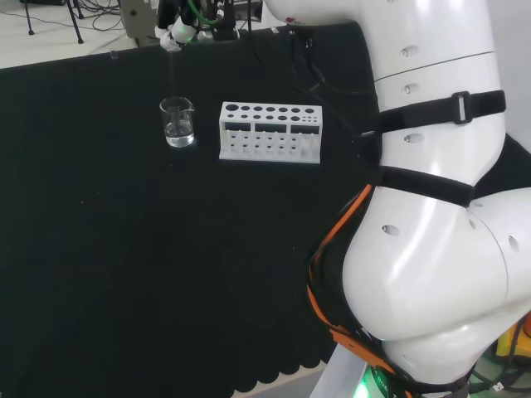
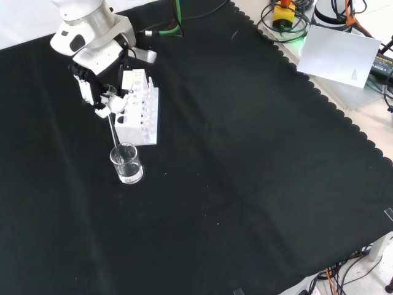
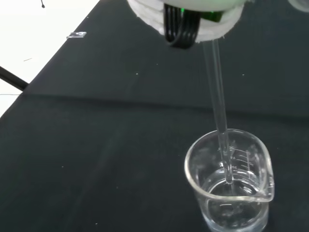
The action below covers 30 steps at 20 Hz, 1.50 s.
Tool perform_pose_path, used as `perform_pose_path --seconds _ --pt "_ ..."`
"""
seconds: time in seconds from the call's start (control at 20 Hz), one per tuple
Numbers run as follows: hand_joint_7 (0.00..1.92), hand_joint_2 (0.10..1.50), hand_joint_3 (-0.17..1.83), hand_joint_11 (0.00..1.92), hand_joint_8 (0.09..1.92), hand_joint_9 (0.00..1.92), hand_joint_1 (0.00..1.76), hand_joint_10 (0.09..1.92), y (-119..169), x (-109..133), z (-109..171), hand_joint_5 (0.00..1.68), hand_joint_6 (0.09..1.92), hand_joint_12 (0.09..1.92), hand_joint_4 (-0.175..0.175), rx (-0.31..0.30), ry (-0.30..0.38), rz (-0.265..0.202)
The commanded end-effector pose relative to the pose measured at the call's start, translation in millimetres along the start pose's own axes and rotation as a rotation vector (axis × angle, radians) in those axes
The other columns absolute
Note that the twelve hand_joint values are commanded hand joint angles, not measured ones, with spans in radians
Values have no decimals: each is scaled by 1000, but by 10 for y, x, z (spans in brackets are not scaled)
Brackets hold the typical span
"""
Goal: Stir in the beaker to the left of the white test tube rack with the glass rod.
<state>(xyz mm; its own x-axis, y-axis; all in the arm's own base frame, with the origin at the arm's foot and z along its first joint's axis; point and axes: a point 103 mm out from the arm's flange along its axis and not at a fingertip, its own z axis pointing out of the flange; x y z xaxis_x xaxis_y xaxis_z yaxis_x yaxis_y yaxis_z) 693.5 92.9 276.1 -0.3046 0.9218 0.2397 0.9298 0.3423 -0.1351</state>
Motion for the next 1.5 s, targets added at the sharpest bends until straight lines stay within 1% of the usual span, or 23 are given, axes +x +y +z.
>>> perform_pose_path --seconds 0.05,0.25,0.4,0.55,0.8,1.05,1.15,1.25,1.5 --pt "1245 761 506 1693 957 1847 1316 383 -206 -293 -66 1261 325 600 -175 5 -4 58" --pt "1246 760 507 1694 956 1848 1316 382 -357 -319 -170 1261 325 600 -175 -6 -22 70" --pt "1246 760 508 1694 956 1849 1316 382 -426 -229 -210 1262 324 600 -175 -12 -25 61" --pt "1246 759 509 1694 956 1849 1316 382 -413 -51 -199 1262 324 601 -175 -14 -22 35" --pt "1247 759 510 1694 955 1850 1316 381 -256 285 -94 1262 323 601 -175 -4 -14 -22" --pt "1250 760 505 1694 947 1850 1316 380 -117 448 3 1259 327 601 -175 13 -11 -53" --pt "1249 767 494 1695 943 1851 1316 380 -75 434 22 1253 336 601 -175 16 -10 -51" --pt "1247 775 482 1695 943 1851 1315 379 -45 361 25 1246 345 601 -175 15 -10 -39" --pt "1242 776 482 1694 953 1852 1315 380 -61 23 6 1246 346 601 -175 13 -10 18"
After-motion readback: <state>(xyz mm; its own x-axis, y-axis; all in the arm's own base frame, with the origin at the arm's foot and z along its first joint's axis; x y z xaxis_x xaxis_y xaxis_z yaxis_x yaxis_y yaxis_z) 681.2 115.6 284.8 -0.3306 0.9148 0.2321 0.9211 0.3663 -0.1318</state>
